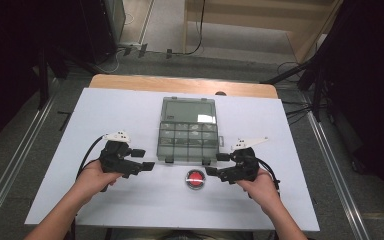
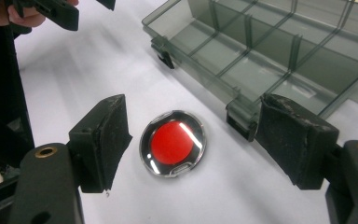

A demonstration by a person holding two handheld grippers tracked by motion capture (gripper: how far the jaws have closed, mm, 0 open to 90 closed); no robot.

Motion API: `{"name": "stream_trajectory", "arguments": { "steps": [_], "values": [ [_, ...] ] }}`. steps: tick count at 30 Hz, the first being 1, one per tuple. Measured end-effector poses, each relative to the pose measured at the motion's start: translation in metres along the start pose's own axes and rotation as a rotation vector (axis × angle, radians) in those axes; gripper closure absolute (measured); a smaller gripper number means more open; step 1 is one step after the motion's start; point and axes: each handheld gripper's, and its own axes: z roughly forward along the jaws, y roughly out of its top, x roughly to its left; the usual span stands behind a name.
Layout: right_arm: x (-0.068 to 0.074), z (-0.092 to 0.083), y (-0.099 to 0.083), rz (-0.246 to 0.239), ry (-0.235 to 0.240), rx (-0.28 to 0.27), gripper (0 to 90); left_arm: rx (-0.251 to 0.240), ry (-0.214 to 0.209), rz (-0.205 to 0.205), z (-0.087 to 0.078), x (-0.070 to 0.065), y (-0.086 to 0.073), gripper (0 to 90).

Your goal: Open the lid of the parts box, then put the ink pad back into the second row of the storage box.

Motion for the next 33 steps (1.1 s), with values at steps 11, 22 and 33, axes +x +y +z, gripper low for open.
{"name": "stream_trajectory", "arguments": {
  "steps": [11, 22, 33],
  "values": [
    [0.006, 0.0, -0.008, -0.009, -0.005, 0.017, 26.3, 0.008, 0.002, -0.003, -0.005, -0.001, -0.011, 31.0],
    [0.009, 0.002, -0.015, -0.006, -0.006, 0.028, 26.3, 0.022, 0.008, 0.001, -0.009, -0.002, -0.021, 31.0],
    [0.009, 0.006, -0.021, -0.013, -0.005, 0.053, 26.1, 0.025, 0.019, -0.002, -0.011, -0.001, -0.028, 31.0]
  ]
}}
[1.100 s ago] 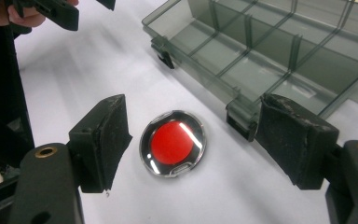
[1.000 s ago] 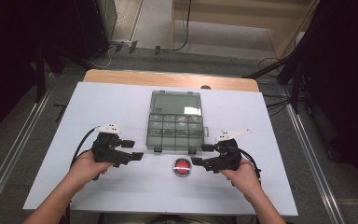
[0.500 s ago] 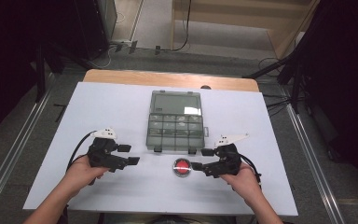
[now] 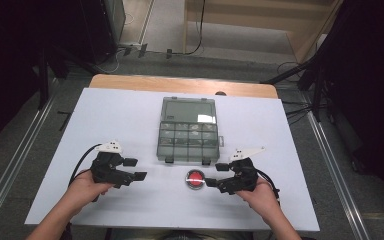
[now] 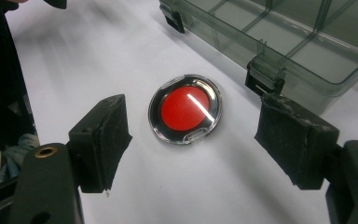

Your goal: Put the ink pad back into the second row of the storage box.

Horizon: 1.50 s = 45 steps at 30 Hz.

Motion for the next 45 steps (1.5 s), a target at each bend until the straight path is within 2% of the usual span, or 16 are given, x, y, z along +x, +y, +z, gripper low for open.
{"name": "stream_trajectory", "arguments": {
  "steps": [10, 26, 41, 45],
  "values": [
    [0.002, 0.009, 0.004, -0.018, 0.014, 0.033, 25.9, 0.006, 0.015, -0.016, -0.004, 0.003, -0.006, 31.0],
    [0.01, 0.03, 0.014, -0.091, 0.047, 0.111, 24.8, 0.006, 0.04, -0.044, -0.013, 0.002, -0.019, 31.0],
    [0.013, 0.047, 0.02, -0.153, -0.025, 0.179, 23.2, 0.013, 0.048, -0.055, -0.014, 0.002, -0.025, 31.1],
    [0.013, 0.052, 0.021, -0.152, -0.033, 0.193, 22.6, 0.02, 0.046, -0.05, -0.013, 0.002, -0.025, 31.0]
  ]
}}
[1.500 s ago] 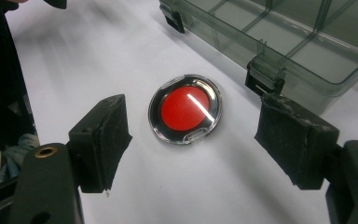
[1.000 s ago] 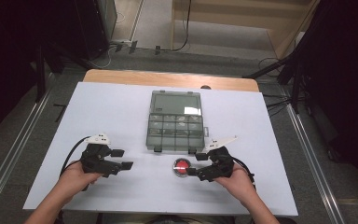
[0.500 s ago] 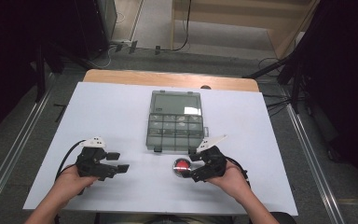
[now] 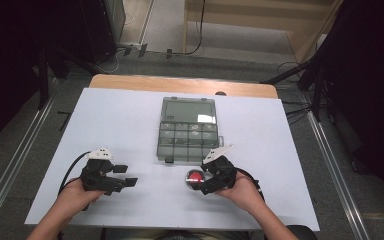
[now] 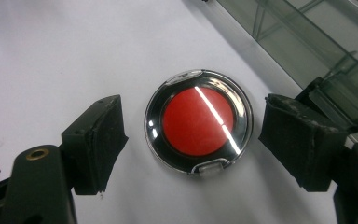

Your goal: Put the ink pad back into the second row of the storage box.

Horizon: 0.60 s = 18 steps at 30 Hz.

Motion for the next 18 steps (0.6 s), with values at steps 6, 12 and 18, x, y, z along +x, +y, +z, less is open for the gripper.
{"name": "stream_trajectory", "arguments": {
  "steps": [6, 12, 18],
  "values": [
    [0.0, 0.005, 0.002, -0.015, -0.017, 0.022, 22.6, 0.006, 0.0, -0.001, 0.001, 0.0, 0.0, 31.0],
    [0.004, 0.011, 0.004, -0.032, -0.031, 0.039, 22.7, 0.005, 0.006, -0.003, 0.0, 0.002, -0.001, 31.0],
    [0.005, 0.014, 0.006, -0.045, -0.04, 0.05, 23.4, 0.003, 0.007, -0.009, -0.001, 0.004, -0.001, 31.1]
  ]
}}
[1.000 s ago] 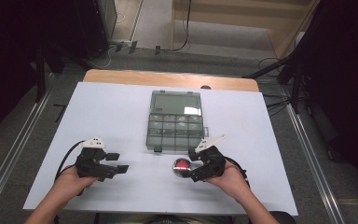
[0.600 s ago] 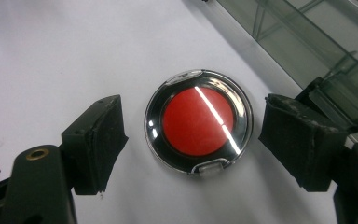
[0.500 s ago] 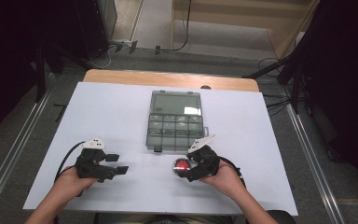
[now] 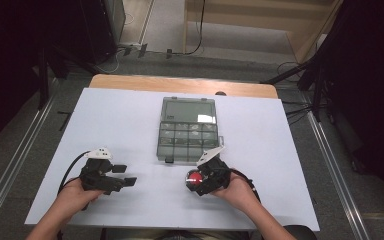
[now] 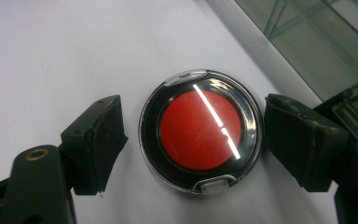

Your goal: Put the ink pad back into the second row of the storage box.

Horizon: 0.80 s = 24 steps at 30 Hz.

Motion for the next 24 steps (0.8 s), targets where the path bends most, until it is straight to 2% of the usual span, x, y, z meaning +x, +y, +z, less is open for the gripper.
{"name": "stream_trajectory", "arguments": {
  "steps": [3, 7, 14, 24],
  "values": [
    [0.004, 0.0, 0.0, -0.027, -0.042, 0.012, 29.2, -0.003, 0.005, 0.002, -0.001, 0.0, 0.0, 31.0],
    [0.009, 0.002, 0.0, -0.051, -0.088, 0.02, 29.8, -0.008, 0.01, -0.012, -0.003, 0.004, 0.0, 31.0],
    [0.012, 0.003, 0.001, -0.078, -0.113, 0.029, 30.5, 0.001, 0.008, -0.005, -0.001, 0.002, 0.0, 31.1],
    [0.012, 0.003, 0.002, -0.084, -0.112, 0.036, 30.8, 0.003, 0.006, -0.004, -0.001, 0.002, 0.0, 31.0]
  ]
}}
